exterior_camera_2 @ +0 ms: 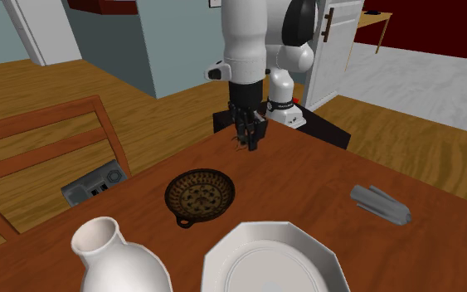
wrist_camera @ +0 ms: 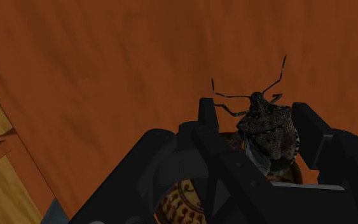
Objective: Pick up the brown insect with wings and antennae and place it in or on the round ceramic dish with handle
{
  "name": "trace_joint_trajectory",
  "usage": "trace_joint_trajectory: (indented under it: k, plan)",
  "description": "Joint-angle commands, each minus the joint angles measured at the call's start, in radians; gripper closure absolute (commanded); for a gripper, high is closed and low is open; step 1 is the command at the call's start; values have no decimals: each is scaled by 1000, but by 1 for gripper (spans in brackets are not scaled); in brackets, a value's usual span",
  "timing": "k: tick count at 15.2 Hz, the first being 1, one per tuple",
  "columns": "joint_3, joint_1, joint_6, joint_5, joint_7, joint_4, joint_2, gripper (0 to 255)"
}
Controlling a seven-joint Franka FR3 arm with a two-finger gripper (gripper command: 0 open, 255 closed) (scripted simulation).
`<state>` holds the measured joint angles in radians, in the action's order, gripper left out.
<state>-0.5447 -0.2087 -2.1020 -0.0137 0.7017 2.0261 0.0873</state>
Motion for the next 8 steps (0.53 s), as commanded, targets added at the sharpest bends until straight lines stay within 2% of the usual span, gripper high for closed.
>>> trace_joint_trajectory:
  k: [1, 8]
  plan:
    - [9, 1, 18, 38, 6, -72, 64, 255]
    - [57, -41, 130, 167, 15, -434, 344, 255]
